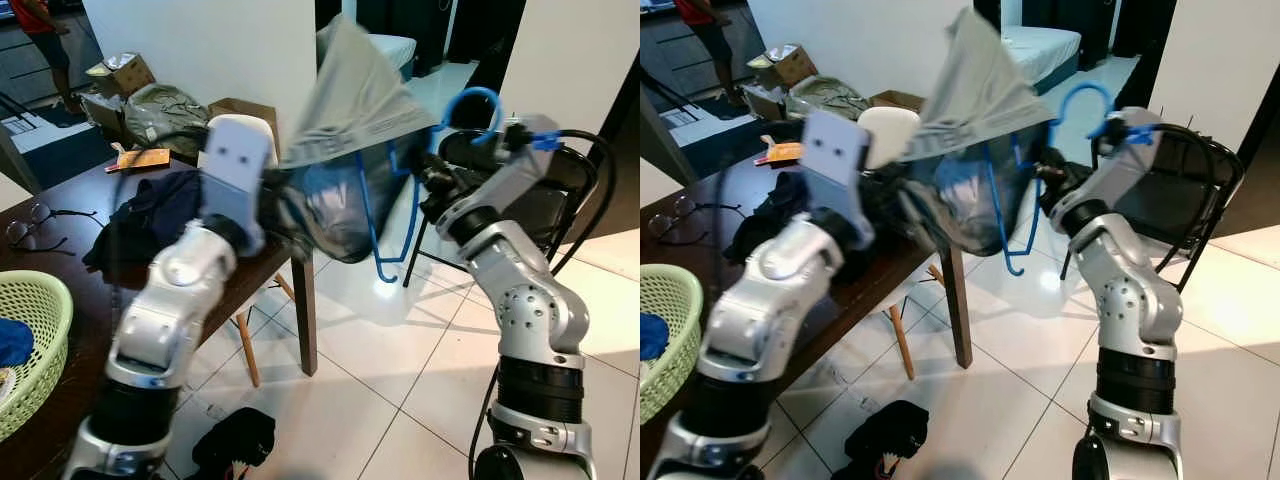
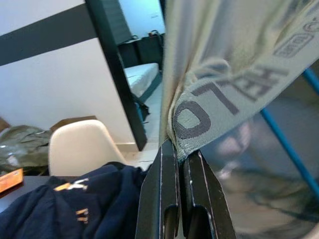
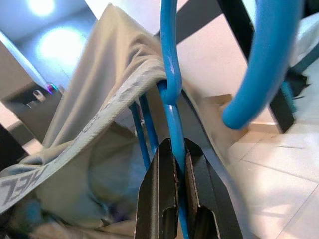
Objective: Hang hanger
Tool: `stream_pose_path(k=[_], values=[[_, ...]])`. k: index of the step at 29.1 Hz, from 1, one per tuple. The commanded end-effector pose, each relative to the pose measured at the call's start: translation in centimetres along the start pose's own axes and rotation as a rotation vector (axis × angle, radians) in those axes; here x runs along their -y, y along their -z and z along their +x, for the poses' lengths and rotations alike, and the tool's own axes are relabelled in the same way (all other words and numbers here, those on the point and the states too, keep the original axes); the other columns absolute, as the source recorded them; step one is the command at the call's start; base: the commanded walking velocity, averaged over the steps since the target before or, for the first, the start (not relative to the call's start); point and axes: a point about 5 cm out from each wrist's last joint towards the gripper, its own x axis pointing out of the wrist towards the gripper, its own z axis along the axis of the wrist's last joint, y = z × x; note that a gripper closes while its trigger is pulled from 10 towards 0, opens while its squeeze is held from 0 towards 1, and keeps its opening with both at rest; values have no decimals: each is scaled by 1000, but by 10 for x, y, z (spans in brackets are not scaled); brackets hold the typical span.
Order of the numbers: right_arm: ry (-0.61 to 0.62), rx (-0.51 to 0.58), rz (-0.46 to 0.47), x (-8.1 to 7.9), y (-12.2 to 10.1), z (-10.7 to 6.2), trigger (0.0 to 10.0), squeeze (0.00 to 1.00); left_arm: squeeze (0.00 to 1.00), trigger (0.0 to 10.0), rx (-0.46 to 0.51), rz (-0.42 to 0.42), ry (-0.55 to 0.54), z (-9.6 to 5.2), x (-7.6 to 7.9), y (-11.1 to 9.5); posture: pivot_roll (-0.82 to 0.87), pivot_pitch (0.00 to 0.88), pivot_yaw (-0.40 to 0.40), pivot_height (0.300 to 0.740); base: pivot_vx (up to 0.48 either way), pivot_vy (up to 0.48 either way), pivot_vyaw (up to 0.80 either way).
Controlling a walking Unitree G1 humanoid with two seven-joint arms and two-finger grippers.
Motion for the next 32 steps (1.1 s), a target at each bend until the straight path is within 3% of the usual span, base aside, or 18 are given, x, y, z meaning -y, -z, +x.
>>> stream_pose_path(k=[1, 9, 11, 13, 15, 21, 25, 26, 32], values=[[-23, 25, 65, -6, -3, 3, 10000, 0, 0, 10000, 4, 26, -28, 1, -4, -1, 35, 42, 31, 735, 0, 0, 0], [-51, 47, 109, -12, -5, 4, 10000, 0, 0, 10000, 6, 22, -22, 2, 2, 0, 34, 41, 30, 735, 0, 0, 0], [-79, 101, 133, -17, -13, 5, 10000, 0, 0, 10000, 14, -21, 68, 3, 25, 0, 32, 41, 28, 735, 0, 0, 0], [-79, 101, 133, -17, -13, 5, 10000, 0, 0, 10000, 14, -21, 68, 3, 25, 0, 32, 41, 28, 735, 0, 0, 0], [-74, 151, 168, -18, -20, 8, 10000, 0, 0, 10000, 20, -42, 123, 3, 40, -1, 32, 41, 28, 735, 0, 0, 0], [-42, 195, 205, -16, -27, 11, 10000, 0, 0, 10000, 33, -62, 144, 6, 48, -4, 32, 45, 27, 735, 0, 0, 0], [-32, 223, 154, -18, -28, 12, 10000, 0, 0, 10000, 57, -132, 141, 11, 51, -10, 32, 46, 27, 735, 0, 0, 0], [-51, 227, 90, -26, -24, 11, 10000, 0, 0, 10000, 84, -206, 145, 15, 55, -18, 34, 47, 26, 735, 0, 0, 0], [-82, 232, 26, -35, -20, 11, 10000, 0, 0, 10000, 120, -323, 166, 19, 61, -29, 35, 47, 26, 735, 0, 0, 0]])
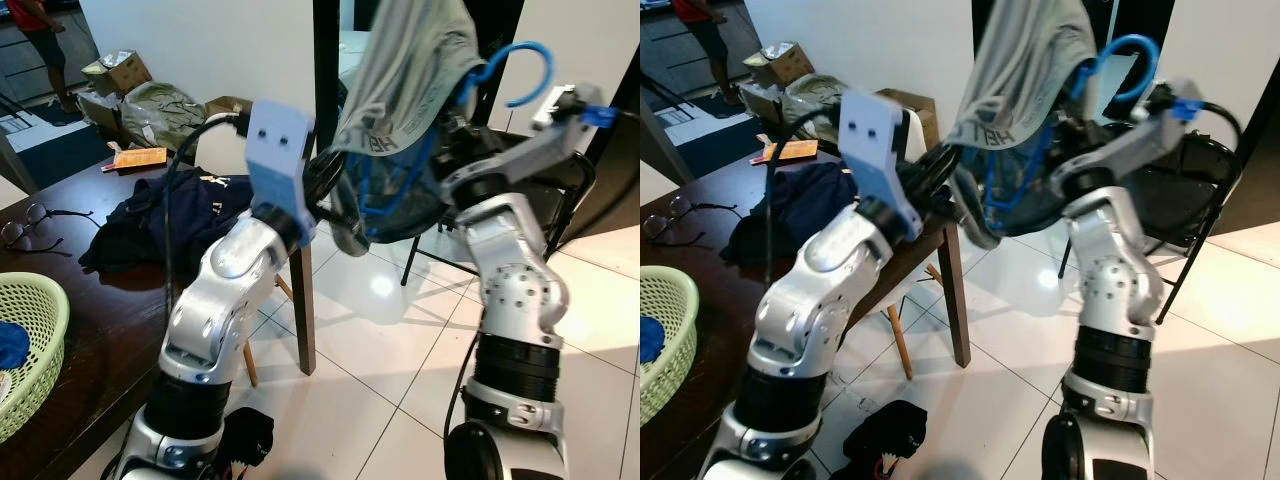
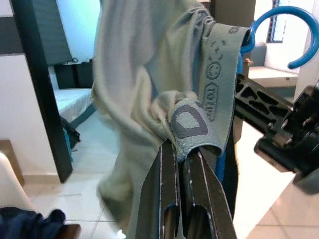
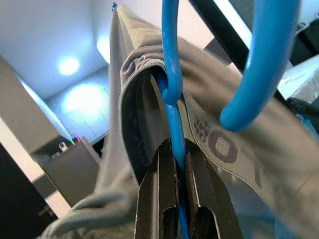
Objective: Hang hanger
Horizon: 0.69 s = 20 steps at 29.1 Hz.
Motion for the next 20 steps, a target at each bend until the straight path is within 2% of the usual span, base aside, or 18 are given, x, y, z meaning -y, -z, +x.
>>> stream_pose_path(k=[1, 5, 9, 10, 11, 12, 13, 14, 15, 16, 17, 18, 19, 20], values=[[-28, 30, -51, -7, -2, 0, 10000, 0, 0, 10000, 3, -84, 26, 2, 5, -2, 35, 47, 26, 735, 0, 0, 0], [-43, 19, -107, -9, 2, -1, 10000, 0, 0, 10000, 2, -146, 86, 2, 17, -3, 37, 49, 26, 735, 0, 0, 0], [-43, 13, -127, -9, 4, -1, 10000, 0, 0, 10000, -4, -160, 106, 2, 20, -2, 37, 50, 26, 735, 0, 0, 0], [-38, -19, -156, -8, 9, -2, 10000, 0, 0, 10000, -6, -167, 110, 2, 21, -2, 36, 51, 26, 735, 0, 0, 0], [-72, -101, -231, -9, 21, -5, 10000, 0, 0, 10000, -2, -172, 108, 2, 20, -3, 34, 51, 26, 735, 0, 0, 0], [-72, -101, -231, -9, 21, -5, 10000, 0, 0, 10000, -2, -172, 108, 2, 20, -3, 34, 51, 26, 735, 0, 0, 0], [-98, -161, -283, -9, 29, -8, 10000, 0, 0, 10000, 0, -177, 105, 2, 19, -4, 35, 51, 25, 735, 0, 0, 0], [-148, -274, -347, -9, 44, -16, 10000, 0, 0, 10000, 14, -180, 87, 4, 15, -7, 38, 51, 24, 735, 0, 0, 0], [-148, -274, -347, -9, 44, -16, 10000, 0, 0, 10000, 14, -180, 87, 4, 15, -7, 38, 51, 24, 735, 0, 0, 0], [-187, -355, -404, -8, 54, -23, 10000, 0, 0, 10000, 29, -183, 66, 5, 11, -10, 38, 51, 24, 735, 0, 0, 0], [-187, -355, -404, -8, 54, -23, 10000, 0, 0, 10000, 29, -183, 66, 5, 11, -10, 38, 51, 24, 735, 0, 0, 0], [-196, -428, -442, -4, 62, -31, 10000, 0, 0, 10000, 46, -189, 40, 6, 6, -14, 36, 53, 23, 735, 0, 0, 0], [-196, -428, -442, -4, 62, -31, 10000, 0, 0, 10000, 46, -189, 40, 6, 6, -14, 36, 53, 23, 735, 0, 0, 0], [-189, -486, -488, 2, 66, -37, 10000, 0, 0, 10000, 62, -182, 14, 7, -1, -18, 34, 53, 24, 735, 0, 0, 0]])
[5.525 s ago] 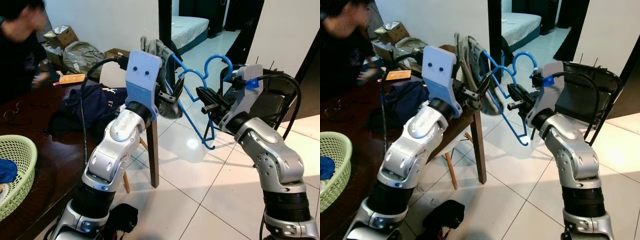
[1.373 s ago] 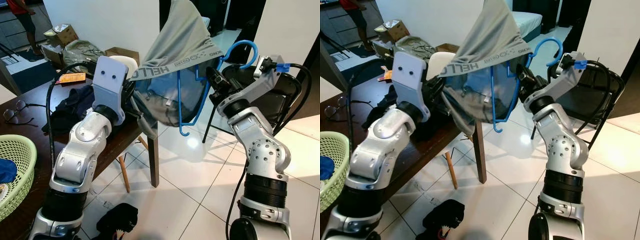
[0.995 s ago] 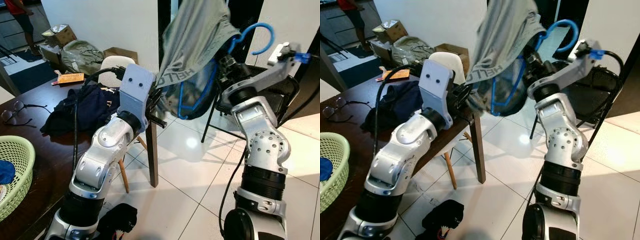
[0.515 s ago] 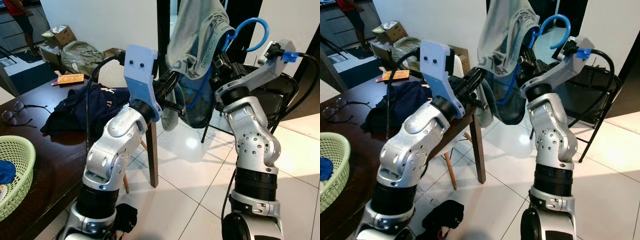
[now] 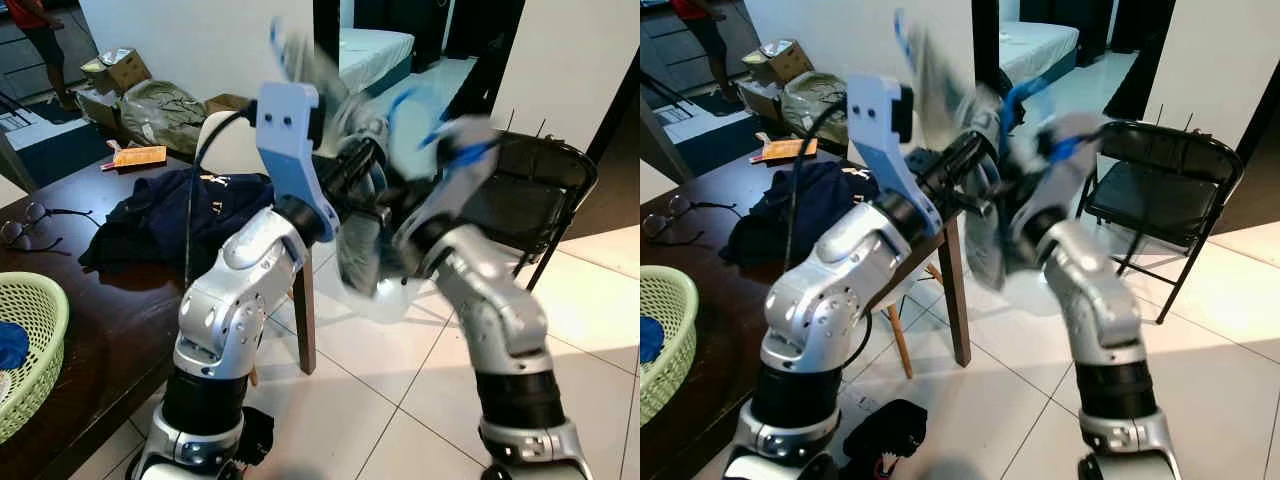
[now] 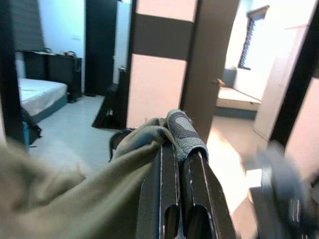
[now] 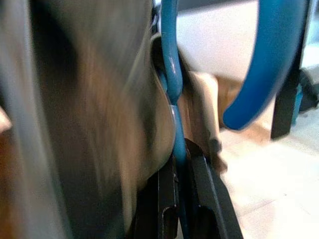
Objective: Hang hanger
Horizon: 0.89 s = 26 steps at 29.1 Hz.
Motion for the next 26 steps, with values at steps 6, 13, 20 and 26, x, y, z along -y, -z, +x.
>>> stream_pose_path(k=[6, 13, 20, 26], values=[[67, -143, -186, 22, 8, -11, 10000, 0, 271, 10000, 13, 89, -62, -5, -23, -8, 27, 52, 27, 735, 0, 0, 0], [217, -318, -400, 70, 10, -33, 10000, 0, 1000, 10000, -177, 272, -94, -46, -49, 13, 28, 53, 18, 735, 0, 0, 0], [238, -357, -440, 78, 9, -38, 10000, 0, 1000, 10000, -291, 357, -86, -64, -57, 27, 29, 51, 14, 735, 0, 0, 0], [211, -421, -465, 80, 14, -42, 10000, 0, 1000, 10000, -379, 417, -109, -77, -63, 47, 19, 44, 5, 735, 0, 0, 0]])
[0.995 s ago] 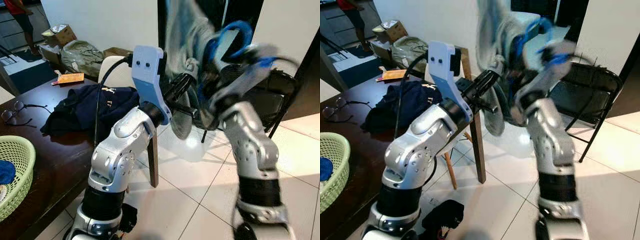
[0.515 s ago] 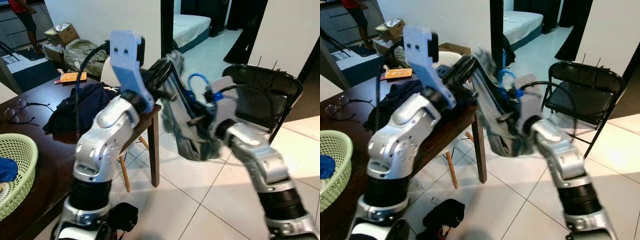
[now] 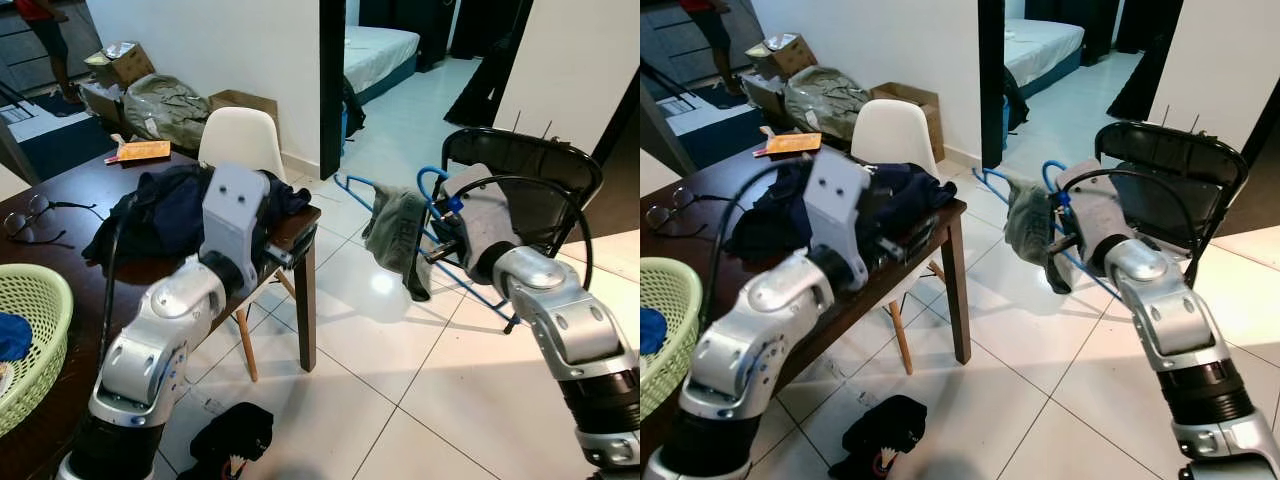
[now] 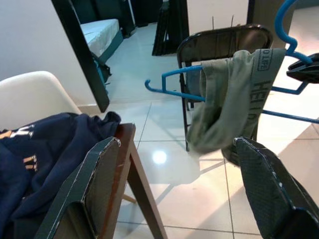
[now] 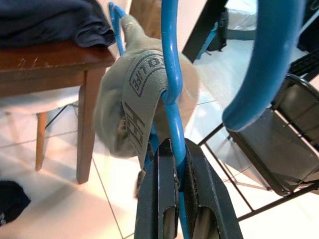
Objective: Hang hanger
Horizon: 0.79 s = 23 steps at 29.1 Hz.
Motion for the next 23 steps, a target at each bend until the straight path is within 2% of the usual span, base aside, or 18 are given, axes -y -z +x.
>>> stream_pose_path(k=[1, 3, 4, 5, 6, 7, 8, 9, 10, 11, 14, 16, 17, 18, 21, 23], values=[[-31, -32, -26, -4, 5, 0, 10000, 0, 1000, 10000, -28, 27, -11, -2, -1, 8, 19, 44, 5, 735, 0, 0, 0], [-32, -46, -34, -3, 9, 0, 10000, 0, 1000, 10000, -38, 29, -31, -2, -3, 11, 16, 42, 3, 735, 0, 0, 0], [-18, -78, -56, -2, 20, 1, 10000, 0, 957, 10000, -55, 45, -91, -3, -12, 17, 15, 38, -1, 735, 0, 0, 0], [-11, -94, -65, -1, 26, 1, 10000, 0, 957, 10000, -62, 53, -119, -4, -16, 20, 15, 38, -1, 735, 0, 0, 0], [12, -110, -56, 1, 34, 2, 10000, 0, 0, 10000, -78, 55, -160, -7, -24, 27, 17, 36, -2, 735, 0, 0, 0], [53, -133, -50, 3, 47, 3, 10000, 0, 0, 10000, -93, 42, -204, -13, -32, 37, 19, 37, -2, 735, 0, 0, 0], [53, -133, -50, 3, 47, 3, 10000, 0, 0, 10000, -93, 42, -204, -13, -32, 37, 19, 37, -2, 735, 0, 0, 0], [88, -156, -37, 4, 59, 3, 10000, 0, 0, 10000, -108, 32, -242, -19, -39, 46, 21, 37, -4, 735, 0, 0, 0], [88, -156, -37, 4, 59, 3, 10000, 0, 0, 10000, -108, 32, -242, -19, -39, 46, 21, 37, -4, 735, 0, 0, 0], [120, -181, -28, 6, 70, 3, 10000, 0, 0, 10000, -124, 29, -275, -24, -44, 53, 26, 38, -4, 735, 0, 0, 0], [149, -192, -11, 6, 81, 2, 10000, 0, 0, 10000, -150, 33, -310, -30, -48, 64, 27, 39, -2, 735, 0, 0, 0], [203, -219, 53, 4, 104, -3, 10000, 0, 0, 10000, -199, 7, -383, -46, -55, 89, 28, 40, -1, 735, 0, 0, 0], [232, -207, 120, 1, 115, -7, 10000, 0, 0, 10000, -231, -7, -418, -56, -56, 105, 26, 43, 3, 735, 0, 0, 0], [232, -207, 120, 1, 115, -7, 10000, 0, 0, 10000, -231, -7, -418, -56, -56, 105, 26, 43, 3, 735, 0, 0, 0], [310, -155, 289, -9, 138, -22, 10000, 0, 0, 10000, -294, -56, -508, -80, -54, 137, 24, 45, 9, 735, 0, 0, 0], [356, -144, 375, -15, 152, -31, 10000, 0, 0, 10000, -324, -100, -563, -91, -50, 151, 24, 45, 12, 735, 0, 0, 0]])
